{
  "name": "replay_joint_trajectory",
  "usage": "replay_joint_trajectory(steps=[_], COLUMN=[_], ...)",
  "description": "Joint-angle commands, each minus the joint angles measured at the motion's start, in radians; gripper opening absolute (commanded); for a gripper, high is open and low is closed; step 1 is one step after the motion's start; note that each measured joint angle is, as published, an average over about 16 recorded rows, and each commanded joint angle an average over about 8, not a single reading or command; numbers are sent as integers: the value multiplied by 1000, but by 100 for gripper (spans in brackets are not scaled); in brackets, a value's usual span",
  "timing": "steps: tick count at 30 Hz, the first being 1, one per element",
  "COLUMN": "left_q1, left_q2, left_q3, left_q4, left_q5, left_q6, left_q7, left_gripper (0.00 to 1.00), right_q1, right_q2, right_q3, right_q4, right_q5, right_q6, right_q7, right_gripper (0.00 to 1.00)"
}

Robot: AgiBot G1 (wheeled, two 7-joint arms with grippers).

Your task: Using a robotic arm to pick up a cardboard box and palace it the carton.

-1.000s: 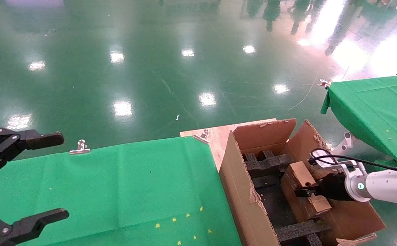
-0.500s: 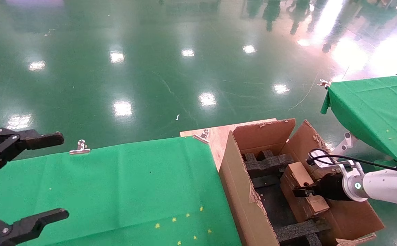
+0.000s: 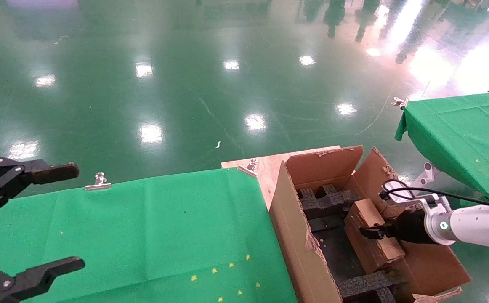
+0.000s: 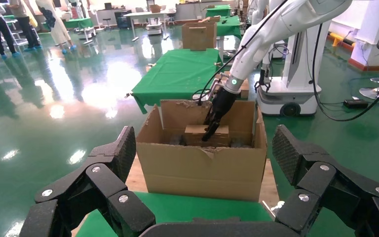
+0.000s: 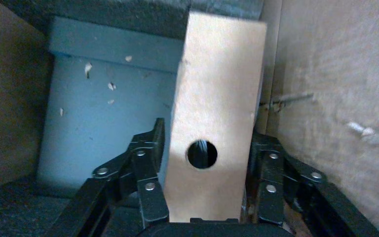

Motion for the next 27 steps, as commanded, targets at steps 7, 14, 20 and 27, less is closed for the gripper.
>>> replay_joint_trajectory(steps=[7, 14, 20, 27], left_q1=[0, 0, 0, 0], left_q2=[0, 0, 0, 0], left_q3=[0, 0, 1, 1], left_q4=[0, 0, 0, 0], left_q5=[0, 0, 0, 0], left_q6=[0, 0, 0, 0], left_q7=[0, 0, 0, 0], left_gripper=[100, 100, 100, 100], right_q1=[44, 144, 261, 368], right_q2=[36, 75, 107, 153], right_q3=[-1, 2, 25, 101], right_q4=[50, 128, 253, 479], right_q5=[-26, -89, -150, -150], right_q6=[9, 42, 49, -28], right_q7=[-7, -21, -63, -252], right_gripper=[100, 100, 100, 100])
